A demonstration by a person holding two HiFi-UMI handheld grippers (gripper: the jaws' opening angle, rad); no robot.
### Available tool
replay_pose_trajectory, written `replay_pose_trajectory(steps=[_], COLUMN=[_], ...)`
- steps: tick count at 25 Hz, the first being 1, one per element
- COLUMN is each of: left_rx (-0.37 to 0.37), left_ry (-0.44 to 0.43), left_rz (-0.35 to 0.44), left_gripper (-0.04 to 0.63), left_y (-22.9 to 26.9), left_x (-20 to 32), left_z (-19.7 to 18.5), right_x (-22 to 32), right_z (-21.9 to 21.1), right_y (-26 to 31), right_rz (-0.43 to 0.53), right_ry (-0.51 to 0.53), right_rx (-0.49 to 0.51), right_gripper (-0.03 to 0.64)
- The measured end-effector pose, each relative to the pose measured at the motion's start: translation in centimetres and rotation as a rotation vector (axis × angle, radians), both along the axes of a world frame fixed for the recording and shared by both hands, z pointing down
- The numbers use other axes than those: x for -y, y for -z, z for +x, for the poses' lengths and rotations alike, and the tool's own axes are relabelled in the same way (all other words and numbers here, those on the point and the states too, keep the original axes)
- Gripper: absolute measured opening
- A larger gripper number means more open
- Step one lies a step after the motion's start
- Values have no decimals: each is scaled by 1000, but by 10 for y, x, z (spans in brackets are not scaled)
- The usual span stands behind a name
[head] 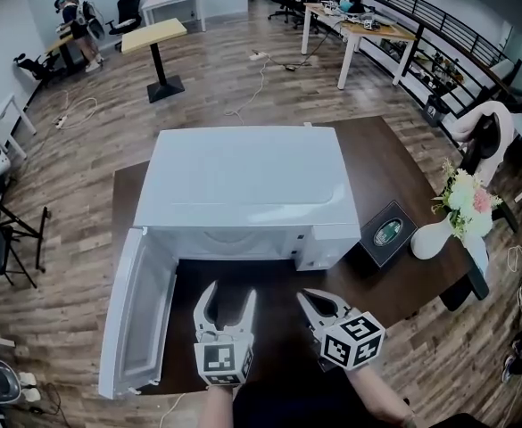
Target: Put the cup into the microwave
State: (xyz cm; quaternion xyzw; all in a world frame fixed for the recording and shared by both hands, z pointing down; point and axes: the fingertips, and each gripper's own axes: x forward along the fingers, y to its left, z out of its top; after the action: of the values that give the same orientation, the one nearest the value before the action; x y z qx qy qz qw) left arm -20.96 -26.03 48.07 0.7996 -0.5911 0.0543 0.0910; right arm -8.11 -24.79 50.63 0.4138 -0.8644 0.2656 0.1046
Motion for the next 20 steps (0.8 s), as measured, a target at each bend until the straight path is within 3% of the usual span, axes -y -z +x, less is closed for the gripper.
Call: replay_pose_trajectory(steps=[4,7,9,20], left_rx=[-13,-31,-36,-21], left_ry=[16,22,32,31], left_rz=[-11,-54,-82,-124], left_gripper=[207,185,130,17], left_y=[10,15,19,38], left_x=[-5,-11,-14,-22], left_z=[3,8,10,26], right_x=[5,3,3,14], right_z=[8,12,15,37], right_y=[14,26,35,64], right_rz=[32,39,59,203], right_ry=[18,43,63,74], right_rx=[-5,-9,-11,-41], right_gripper=[-5,-6,-6,-6])
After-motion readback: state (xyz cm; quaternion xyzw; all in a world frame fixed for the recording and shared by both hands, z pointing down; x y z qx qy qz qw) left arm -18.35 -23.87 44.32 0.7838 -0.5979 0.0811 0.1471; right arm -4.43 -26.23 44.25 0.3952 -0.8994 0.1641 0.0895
